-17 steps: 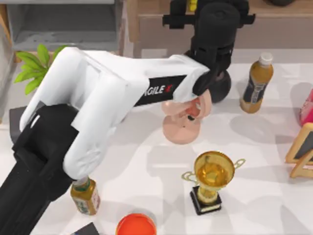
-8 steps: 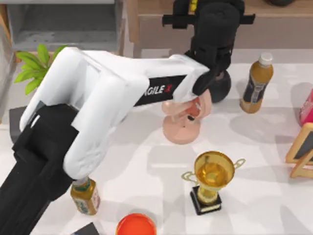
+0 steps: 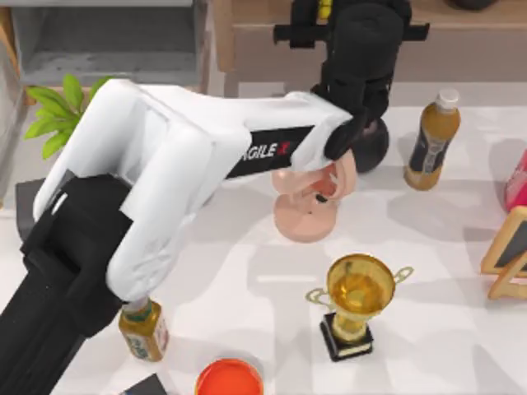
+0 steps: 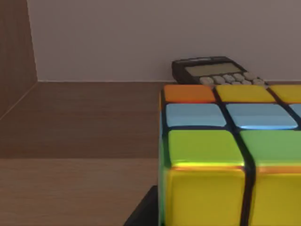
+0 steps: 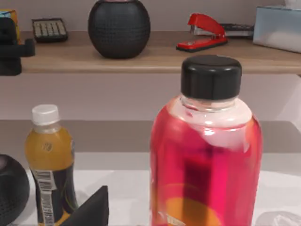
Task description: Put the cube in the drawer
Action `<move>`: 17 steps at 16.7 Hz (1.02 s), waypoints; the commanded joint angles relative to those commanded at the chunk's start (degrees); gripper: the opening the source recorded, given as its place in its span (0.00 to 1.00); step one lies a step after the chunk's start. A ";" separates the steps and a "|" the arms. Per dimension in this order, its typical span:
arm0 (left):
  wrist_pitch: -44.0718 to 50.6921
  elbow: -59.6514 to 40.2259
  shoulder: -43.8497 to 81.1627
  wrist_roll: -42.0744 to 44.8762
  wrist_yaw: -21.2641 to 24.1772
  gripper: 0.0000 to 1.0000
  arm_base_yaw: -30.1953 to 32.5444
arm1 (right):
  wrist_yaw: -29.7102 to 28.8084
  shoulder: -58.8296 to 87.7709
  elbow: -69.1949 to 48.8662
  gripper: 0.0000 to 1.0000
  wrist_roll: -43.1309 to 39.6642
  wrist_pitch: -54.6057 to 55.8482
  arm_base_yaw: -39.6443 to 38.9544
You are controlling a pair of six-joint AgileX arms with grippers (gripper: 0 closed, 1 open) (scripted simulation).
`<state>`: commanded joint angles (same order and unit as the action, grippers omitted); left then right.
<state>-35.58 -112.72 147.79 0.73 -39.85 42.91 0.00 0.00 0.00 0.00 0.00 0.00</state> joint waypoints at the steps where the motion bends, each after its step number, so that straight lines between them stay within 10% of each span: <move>1: -0.06 0.03 -0.14 0.06 0.03 0.00 -0.06 | 0.00 0.00 0.00 1.00 0.00 0.00 0.00; 17: -0.28 5.71 -5.22 0.23 -1.37 0.00 1.58 | 0.00 0.00 0.00 1.00 0.00 0.00 0.00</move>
<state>-35.86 -107.01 142.57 0.97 -41.22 44.49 0.00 0.00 0.00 0.00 0.00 0.00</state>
